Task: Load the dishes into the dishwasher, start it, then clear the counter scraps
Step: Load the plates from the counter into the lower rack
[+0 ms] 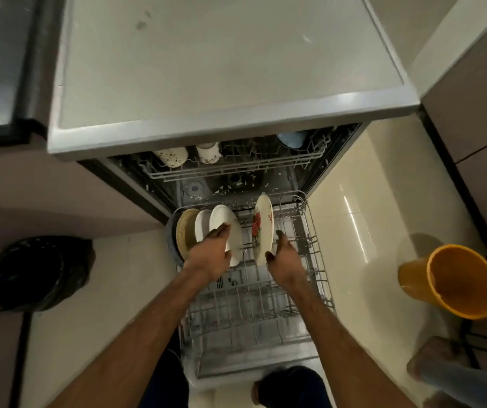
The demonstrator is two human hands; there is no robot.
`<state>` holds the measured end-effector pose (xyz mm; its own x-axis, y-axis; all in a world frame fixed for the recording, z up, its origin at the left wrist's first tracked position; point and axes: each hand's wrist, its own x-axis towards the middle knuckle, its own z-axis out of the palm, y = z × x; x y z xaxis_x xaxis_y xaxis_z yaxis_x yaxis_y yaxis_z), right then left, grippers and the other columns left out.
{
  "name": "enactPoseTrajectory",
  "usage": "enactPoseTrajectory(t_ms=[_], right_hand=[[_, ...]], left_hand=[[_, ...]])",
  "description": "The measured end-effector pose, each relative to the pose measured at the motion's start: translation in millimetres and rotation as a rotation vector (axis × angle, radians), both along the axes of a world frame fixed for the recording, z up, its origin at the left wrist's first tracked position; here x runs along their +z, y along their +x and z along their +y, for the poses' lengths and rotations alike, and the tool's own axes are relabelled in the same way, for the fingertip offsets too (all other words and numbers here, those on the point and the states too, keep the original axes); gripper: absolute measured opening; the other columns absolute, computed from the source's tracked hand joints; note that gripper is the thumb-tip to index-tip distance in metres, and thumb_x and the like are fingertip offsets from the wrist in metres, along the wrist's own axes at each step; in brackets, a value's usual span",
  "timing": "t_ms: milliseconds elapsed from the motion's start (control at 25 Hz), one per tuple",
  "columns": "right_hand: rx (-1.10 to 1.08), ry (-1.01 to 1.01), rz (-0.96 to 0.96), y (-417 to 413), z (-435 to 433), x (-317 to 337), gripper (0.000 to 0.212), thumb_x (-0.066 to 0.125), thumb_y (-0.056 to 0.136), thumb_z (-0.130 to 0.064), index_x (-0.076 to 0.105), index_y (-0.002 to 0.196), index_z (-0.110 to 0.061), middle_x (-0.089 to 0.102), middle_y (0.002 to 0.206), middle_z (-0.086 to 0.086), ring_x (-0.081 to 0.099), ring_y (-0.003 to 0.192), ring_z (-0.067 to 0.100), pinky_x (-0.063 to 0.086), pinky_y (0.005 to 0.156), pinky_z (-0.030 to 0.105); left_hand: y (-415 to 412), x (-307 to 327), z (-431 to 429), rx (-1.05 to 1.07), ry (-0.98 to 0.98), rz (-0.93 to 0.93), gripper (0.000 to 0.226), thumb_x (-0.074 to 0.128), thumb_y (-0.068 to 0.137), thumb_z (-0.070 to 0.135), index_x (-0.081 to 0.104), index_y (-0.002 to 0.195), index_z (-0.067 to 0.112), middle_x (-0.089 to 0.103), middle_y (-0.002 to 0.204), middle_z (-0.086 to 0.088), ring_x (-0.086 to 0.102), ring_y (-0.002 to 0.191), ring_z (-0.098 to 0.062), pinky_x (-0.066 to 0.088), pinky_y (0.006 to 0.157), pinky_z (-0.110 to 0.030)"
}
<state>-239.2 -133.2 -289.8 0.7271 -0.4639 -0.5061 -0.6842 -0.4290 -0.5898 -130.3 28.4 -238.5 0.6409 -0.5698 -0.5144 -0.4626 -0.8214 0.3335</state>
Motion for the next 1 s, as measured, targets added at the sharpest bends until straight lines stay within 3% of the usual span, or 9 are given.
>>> enactPoseTrajectory(t_ms=[200, 320, 520, 680, 840, 1000], right_hand=[[0.330, -0.027, -0.012, 17.5, 58.5, 127.0, 0.053, 0.050, 0.098, -0.017, 0.032, 0.148, -0.008, 0.055, 0.135, 0.014, 0.058, 0.118, 0.031, 0.049, 0.099, 0.046], [0.479, -0.055, -0.114, 49.5, 108.5, 196.9, 0.036, 0.046, 0.100, -0.022, 0.049, 0.135, -0.012, 0.059, 0.131, 0.011, 0.056, 0.119, 0.028, 0.041, 0.104, 0.039], [0.597, -0.038, -0.306, 95.0, 215.5, 291.8, 0.025, 0.050, 0.097, -0.023, 0.061, 0.119, -0.015, 0.070, 0.112, 0.007, 0.067, 0.099, 0.024, 0.053, 0.086, 0.036], [0.656, -0.071, -0.510, 123.7, 314.2, 338.5, 0.027, 0.057, 0.096, -0.022, 0.065, 0.118, -0.010, 0.072, 0.112, 0.008, 0.067, 0.104, 0.024, 0.050, 0.091, 0.032], [0.663, -0.019, -0.542, 144.0, 420.1, 367.9, 0.025, 0.058, 0.097, -0.021, 0.065, 0.119, -0.013, 0.070, 0.113, 0.003, 0.065, 0.103, 0.018, 0.052, 0.095, 0.035], [0.720, 0.018, -0.554, 161.7, 507.4, 379.0, 0.023, 0.060, 0.096, -0.021, 0.066, 0.117, -0.016, 0.072, 0.108, 0.000, 0.067, 0.097, 0.014, 0.054, 0.090, 0.029]], left_hand=[[-25.9, 115.2, 43.0, 0.258, -0.138, -0.009, 0.067, 0.053, 0.097, 0.032, 0.022, 0.156, 0.019, 0.033, 0.158, -0.005, 0.043, 0.137, -0.028, 0.041, 0.108, -0.043], [-17.8, 181.0, 91.2, 0.380, -0.218, -0.097, 0.063, 0.051, 0.097, 0.036, 0.028, 0.154, 0.020, 0.039, 0.155, -0.004, 0.044, 0.137, -0.024, 0.039, 0.111, -0.040], [7.8, 272.1, 206.1, 0.535, -0.298, -0.312, 0.054, 0.048, 0.094, 0.038, 0.040, 0.145, 0.024, 0.050, 0.145, 0.000, 0.052, 0.128, -0.021, 0.044, 0.105, -0.035], [25.1, 310.4, 324.7, 0.612, -0.321, -0.447, 0.058, 0.051, 0.097, 0.034, 0.034, 0.151, 0.022, 0.044, 0.152, 0.001, 0.043, 0.137, -0.017, 0.036, 0.111, -0.033], [28.3, 329.6, 438.5, 0.704, -0.317, -0.470, 0.058, 0.054, 0.097, 0.034, 0.036, 0.151, 0.019, 0.044, 0.152, -0.001, 0.042, 0.139, -0.018, 0.036, 0.113, -0.037], [31.5, 340.3, 517.0, 0.781, -0.297, -0.480, 0.057, 0.056, 0.097, 0.035, 0.039, 0.149, 0.019, 0.047, 0.150, 0.000, 0.045, 0.136, -0.017, 0.038, 0.110, -0.035]])
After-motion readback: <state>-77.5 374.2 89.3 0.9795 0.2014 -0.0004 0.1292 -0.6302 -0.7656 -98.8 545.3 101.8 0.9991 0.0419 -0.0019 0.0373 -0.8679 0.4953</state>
